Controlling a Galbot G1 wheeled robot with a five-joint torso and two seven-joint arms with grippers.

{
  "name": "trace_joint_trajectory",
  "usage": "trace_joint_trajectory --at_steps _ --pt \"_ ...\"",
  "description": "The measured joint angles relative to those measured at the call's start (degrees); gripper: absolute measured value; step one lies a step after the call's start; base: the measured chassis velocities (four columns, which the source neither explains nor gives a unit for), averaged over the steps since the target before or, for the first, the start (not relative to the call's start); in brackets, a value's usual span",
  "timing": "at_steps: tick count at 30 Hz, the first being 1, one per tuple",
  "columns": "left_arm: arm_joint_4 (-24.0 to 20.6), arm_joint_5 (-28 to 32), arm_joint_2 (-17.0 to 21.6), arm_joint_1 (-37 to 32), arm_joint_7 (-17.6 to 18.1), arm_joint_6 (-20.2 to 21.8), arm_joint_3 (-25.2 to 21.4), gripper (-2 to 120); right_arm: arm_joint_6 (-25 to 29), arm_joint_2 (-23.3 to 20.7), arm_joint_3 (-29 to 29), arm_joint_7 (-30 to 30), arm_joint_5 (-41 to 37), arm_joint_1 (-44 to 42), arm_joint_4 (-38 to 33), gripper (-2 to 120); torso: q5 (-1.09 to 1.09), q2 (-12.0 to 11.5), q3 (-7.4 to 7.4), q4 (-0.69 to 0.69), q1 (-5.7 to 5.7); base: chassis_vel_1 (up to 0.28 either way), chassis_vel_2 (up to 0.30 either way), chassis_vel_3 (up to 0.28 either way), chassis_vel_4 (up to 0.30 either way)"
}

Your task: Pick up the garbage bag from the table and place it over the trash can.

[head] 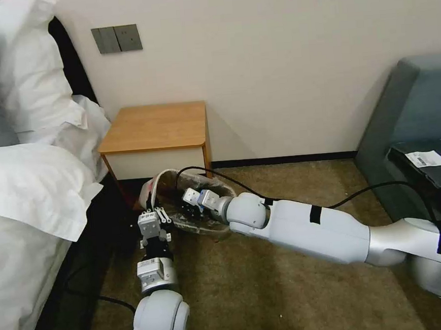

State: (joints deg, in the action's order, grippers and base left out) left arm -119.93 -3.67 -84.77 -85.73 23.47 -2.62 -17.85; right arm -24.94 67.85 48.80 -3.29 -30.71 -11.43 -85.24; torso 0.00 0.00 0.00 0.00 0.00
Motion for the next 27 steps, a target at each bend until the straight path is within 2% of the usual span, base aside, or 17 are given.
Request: trace_joint_trajectory --at_steps 13,27 --pt "-3.69 -2.36 0.07 -4.60 0.01 0.31 2.95 3 0.66 2.19 0.04 0.16 0.65 0.07 3.21 0 0.00 0.00 0.00 0.00 0.00 0.000 0.000 0.000 0.000" --pt "-5.89 -5.26 -1.15 -6.55 -0.01 -0.23 4.60 3 1.50 2.84 -0.17 0.18 1.44 -0.52 5.11 0 0.00 0.00 0.00 0.00 0.00 0.000 0.000 0.000 0.000"
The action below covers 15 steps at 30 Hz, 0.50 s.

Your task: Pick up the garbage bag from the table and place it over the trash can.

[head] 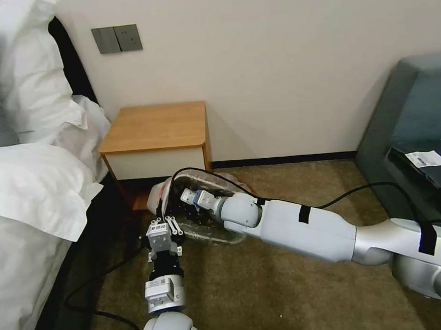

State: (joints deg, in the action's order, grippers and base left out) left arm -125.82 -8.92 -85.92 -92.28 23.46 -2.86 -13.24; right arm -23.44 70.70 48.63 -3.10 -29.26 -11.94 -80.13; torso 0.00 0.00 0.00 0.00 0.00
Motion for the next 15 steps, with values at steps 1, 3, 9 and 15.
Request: trace_joint_trajectory --at_steps 1,3,9,15 --pt "-0.12 -0.08 -0.10 -0.09 -0.01 -0.03 0.06 3 0.09 0.02 0.00 0.00 0.07 -0.03 0.14 0 0.00 0.00 0.00 0.00 0.00 0.000 0.000 0.000 0.000" --pt "-0.23 -0.09 -0.27 -0.13 -0.02 -0.04 0.03 3 0.23 0.03 0.00 0.00 0.16 -0.09 0.34 0 0.00 0.00 0.00 0.00 0.00 0.000 0.000 0.000 0.000" --pt "-1.48 0.12 -0.50 -0.37 -0.01 0.01 -0.64 3 0.53 0.62 -0.31 -0.14 0.44 -0.51 0.93 0 0.00 0.00 0.00 0.00 0.00 0.000 0.000 0.000 0.000" --pt "-0.76 1.33 -0.46 0.66 -0.01 0.48 -2.36 3 0.54 0.69 -1.06 -0.32 0.40 -0.52 0.05 0 0.00 0.00 0.00 0.00 0.00 0.000 0.000 0.000 0.000"
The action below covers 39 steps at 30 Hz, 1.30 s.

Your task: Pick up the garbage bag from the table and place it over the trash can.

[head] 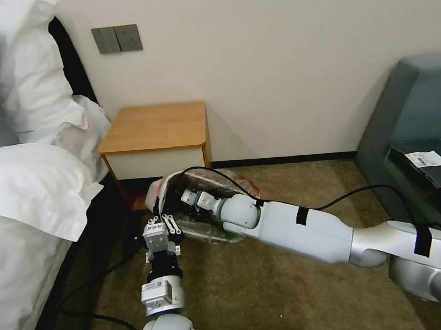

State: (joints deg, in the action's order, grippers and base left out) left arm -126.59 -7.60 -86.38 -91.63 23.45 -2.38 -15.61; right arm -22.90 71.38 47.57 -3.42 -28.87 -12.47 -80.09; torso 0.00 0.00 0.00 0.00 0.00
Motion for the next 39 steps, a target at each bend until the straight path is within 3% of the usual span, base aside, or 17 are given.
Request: trace_joint_trajectory --at_steps 15,23,33,39 --pt "6.27 4.61 0.89 3.33 0.49 1.40 -2.19 3 -0.67 -5.78 -3.00 -0.95 -1.09 -2.28 -11.60 0 0.00 0.00 0.00 0.00 0.00 0.000 0.000 0.000 0.000" --pt "7.31 9.83 1.19 5.41 1.93 4.86 -2.49 3 -0.76 -12.77 -8.00 -0.72 -1.26 -9.35 -22.68 0 0.00 0.00 0.00 0.02 0.01 0.000 0.000 0.000 0.000" --pt "6.72 11.15 1.00 5.82 2.27 6.46 -2.84 3 -0.52 -11.66 -9.00 -0.25 0.24 -12.44 -22.62 0 0.00 0.00 0.00 0.00 0.00 0.000 0.000 0.000 0.000" --pt "6.92 12.87 1.15 6.31 3.04 8.39 -3.71 3 -0.14 -11.89 -10.85 0.44 2.34 -14.02 -28.21 0 -0.01 0.00 0.00 -0.01 0.01 0.000 0.000 0.000 0.000"
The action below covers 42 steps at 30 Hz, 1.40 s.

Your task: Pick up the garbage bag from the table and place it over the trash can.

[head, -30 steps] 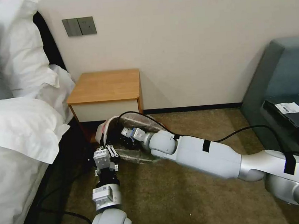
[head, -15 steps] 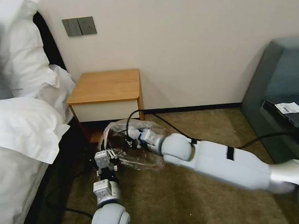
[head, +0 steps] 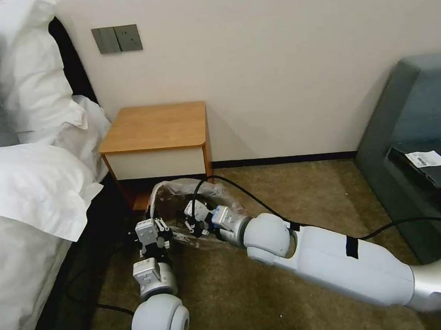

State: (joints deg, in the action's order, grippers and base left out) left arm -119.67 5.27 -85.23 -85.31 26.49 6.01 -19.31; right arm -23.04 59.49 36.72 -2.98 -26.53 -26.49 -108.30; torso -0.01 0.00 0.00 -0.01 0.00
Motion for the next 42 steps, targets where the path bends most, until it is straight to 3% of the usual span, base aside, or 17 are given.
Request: trace_joint_trajectory --at_steps 5,7,8,11,12,14,17,25,36,42 --pt "-0.40 2.93 -0.15 0.18 1.42 1.40 -0.03 3 1.78 -2.64 -9.42 2.23 3.88 -6.70 -5.10 0 0.00 0.00 0.00 0.01 0.00 0.000 0.000 0.000 0.000" --pt "-2.24 7.99 -0.13 -0.04 2.49 4.19 0.23 3 3.46 -3.97 -17.12 3.42 5.42 -11.88 -7.37 0 0.02 0.00 0.00 0.01 0.00 0.000 0.000 0.000 0.000" --pt "-2.24 7.99 -0.13 -0.04 2.49 4.19 0.23 3 3.46 -3.97 -17.12 3.42 5.42 -11.88 -7.37 0 0.02 0.00 0.00 0.01 0.00 0.000 0.000 0.000 0.000" --pt "-4.47 17.46 0.13 0.01 3.68 8.00 0.43 3 6.77 -4.50 -29.94 5.96 7.28 -22.11 -11.15 0 0.02 0.00 0.00 0.01 0.00 0.000 0.000 0.000 0.000" --pt "-4.47 17.46 0.13 0.01 3.68 8.00 0.43 3 6.77 -4.50 -29.94 5.96 7.28 -22.11 -11.15 0 0.02 0.00 0.00 0.01 0.00 0.000 0.000 0.000 0.000" --pt "-4.19 23.39 0.22 0.60 4.28 9.85 0.48 3 9.36 -4.11 -37.55 6.44 7.64 -28.69 -13.48 0 0.02 0.00 -0.01 0.03 0.00 0.000 0.000 0.000 0.000" --pt "-2.28 25.49 0.16 1.15 4.29 9.91 0.45 3 13.03 -3.14 -41.74 5.94 7.98 -33.45 -14.41 0 0.02 0.00 -0.01 0.03 0.00 0.000 0.000 0.000 0.000" --pt "3.28 28.29 -0.41 2.57 3.59 10.25 0.85 3 18.27 1.92 -47.13 3.16 7.72 -40.27 -14.24 0 0.00 0.00 0.00 0.01 0.00 0.000 0.000 0.000 0.000" --pt "7.82 27.15 -0.48 2.89 2.39 7.90 0.80 3 19.27 5.46 -47.70 2.49 8.19 -42.03 -13.72 1 0.01 0.00 0.00 0.01 0.00 0.000 0.000 0.000 0.000" --pt "8.55 26.80 -0.64 2.92 2.11 7.32 0.81 3 19.27 6.57 -47.21 2.73 8.90 -42.42 -13.62 25 0.00 0.00 0.00 0.01 0.00 0.000 0.000 0.000 0.000"
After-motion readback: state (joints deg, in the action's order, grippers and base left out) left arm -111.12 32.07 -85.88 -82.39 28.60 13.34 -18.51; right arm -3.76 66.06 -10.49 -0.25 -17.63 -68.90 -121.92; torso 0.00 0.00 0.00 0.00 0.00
